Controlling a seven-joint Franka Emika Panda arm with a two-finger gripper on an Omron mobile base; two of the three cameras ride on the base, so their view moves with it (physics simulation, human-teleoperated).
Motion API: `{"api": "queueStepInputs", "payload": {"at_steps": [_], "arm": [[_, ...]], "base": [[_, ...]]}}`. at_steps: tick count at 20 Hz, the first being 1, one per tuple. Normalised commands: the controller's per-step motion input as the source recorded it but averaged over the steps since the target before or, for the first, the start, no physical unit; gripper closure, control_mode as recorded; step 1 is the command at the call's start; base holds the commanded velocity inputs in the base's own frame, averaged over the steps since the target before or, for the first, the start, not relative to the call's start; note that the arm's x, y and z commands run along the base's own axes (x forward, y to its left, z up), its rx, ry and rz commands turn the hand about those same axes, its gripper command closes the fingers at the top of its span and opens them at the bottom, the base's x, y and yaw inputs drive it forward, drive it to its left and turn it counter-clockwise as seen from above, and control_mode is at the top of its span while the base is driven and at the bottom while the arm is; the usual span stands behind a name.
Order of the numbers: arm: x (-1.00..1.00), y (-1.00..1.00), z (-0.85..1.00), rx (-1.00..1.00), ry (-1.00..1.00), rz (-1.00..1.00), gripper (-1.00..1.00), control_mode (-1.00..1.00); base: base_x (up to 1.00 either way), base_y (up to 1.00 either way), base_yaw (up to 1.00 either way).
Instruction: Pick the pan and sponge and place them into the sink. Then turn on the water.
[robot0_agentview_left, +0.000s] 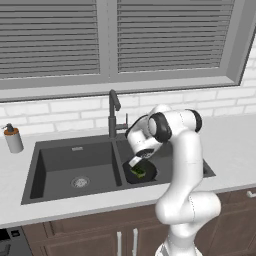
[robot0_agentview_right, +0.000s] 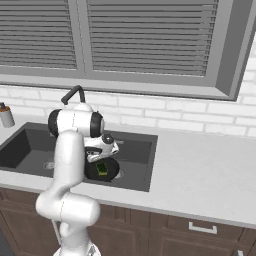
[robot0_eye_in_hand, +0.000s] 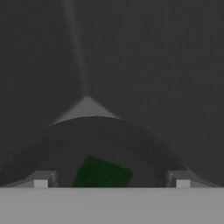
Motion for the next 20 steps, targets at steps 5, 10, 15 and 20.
{"api": "queueStepInputs", "payload": {"at_steps": [5, 10, 15, 20], "arm": [[-0.51, -0.11, 0.89, 0.0, -0.19, 0.0, -1.0, -1.0], [-0.58, -0.25, 0.69, 0.1, -0.01, 0.0, -1.0, -1.0], [-0.29, -0.25, 0.95, 0.13, 0.0, 0.0, -1.0, -1.0], [-0.19, -0.24, 1.0, 0.09, 0.0, 0.0, -1.0, -1.0]], "base": [[0.0, 0.0, 0.0], [0.0, 0.0, 0.0], [0.0, 0.0, 0.0], [0.0, 0.0, 0.0]]}}
